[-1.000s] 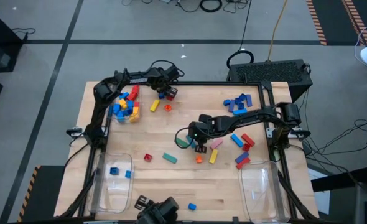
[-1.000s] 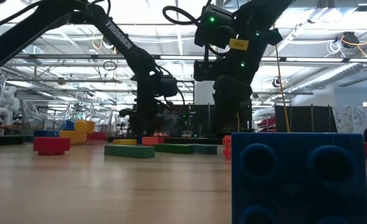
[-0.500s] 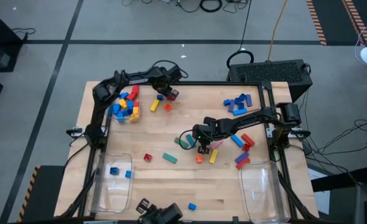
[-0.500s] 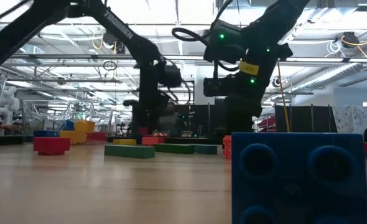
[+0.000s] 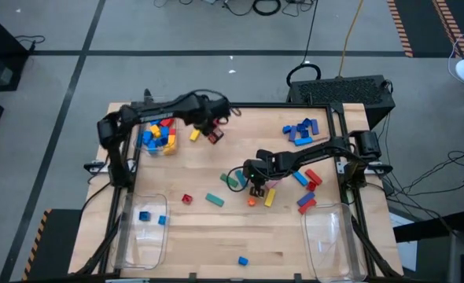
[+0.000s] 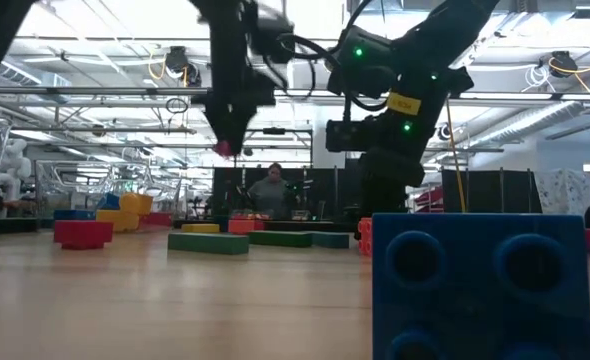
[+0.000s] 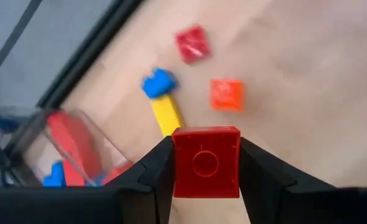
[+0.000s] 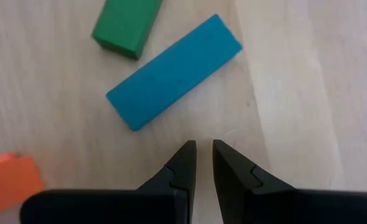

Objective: Sort blocks by size
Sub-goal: Put the red four stud game piece into the bottom left transparent bin

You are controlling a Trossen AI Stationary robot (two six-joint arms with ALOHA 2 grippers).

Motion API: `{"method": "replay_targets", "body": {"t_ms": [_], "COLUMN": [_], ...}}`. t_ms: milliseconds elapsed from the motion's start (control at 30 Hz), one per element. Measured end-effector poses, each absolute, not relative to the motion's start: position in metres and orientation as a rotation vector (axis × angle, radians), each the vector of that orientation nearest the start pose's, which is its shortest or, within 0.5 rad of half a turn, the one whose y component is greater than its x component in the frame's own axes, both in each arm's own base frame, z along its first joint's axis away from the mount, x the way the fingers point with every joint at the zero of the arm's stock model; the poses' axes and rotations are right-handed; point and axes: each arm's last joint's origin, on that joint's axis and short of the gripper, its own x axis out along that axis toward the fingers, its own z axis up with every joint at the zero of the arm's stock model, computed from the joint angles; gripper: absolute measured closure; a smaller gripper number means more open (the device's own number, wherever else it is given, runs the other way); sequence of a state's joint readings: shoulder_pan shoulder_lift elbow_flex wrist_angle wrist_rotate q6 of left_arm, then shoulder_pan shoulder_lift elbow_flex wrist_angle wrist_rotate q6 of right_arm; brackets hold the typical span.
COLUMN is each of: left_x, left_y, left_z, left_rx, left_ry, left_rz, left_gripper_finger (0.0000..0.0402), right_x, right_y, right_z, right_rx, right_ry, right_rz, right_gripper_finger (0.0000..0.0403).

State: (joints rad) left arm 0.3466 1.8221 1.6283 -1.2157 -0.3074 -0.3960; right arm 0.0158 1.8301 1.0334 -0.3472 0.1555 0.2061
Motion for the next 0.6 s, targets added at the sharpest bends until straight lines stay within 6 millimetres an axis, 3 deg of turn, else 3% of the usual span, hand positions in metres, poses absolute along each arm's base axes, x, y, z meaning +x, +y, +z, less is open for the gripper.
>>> {"method": "replay_targets", "body": {"t_ms": [300,600], "left_x": [0.308,0.273], "left_y": [0.009,-0.104], "left_z": [0.318,0.325], "left_rx": [-0.323,-0.412], "left_ry": [1.285,1.227], "left_rz": [0.722,0.732], "left_gripper_finger": [0.0258,0.0258], "right_x": [0.342,0.345], "right_y": [0.001,0.001], "right_z": [0.138,0.139], "right_rx": [0.079,0.064], "right_ry": [1.116,1.093], "right_rz": [-0.234,-0.218], "right_gripper_finger": [0.0367,0.0367]}}
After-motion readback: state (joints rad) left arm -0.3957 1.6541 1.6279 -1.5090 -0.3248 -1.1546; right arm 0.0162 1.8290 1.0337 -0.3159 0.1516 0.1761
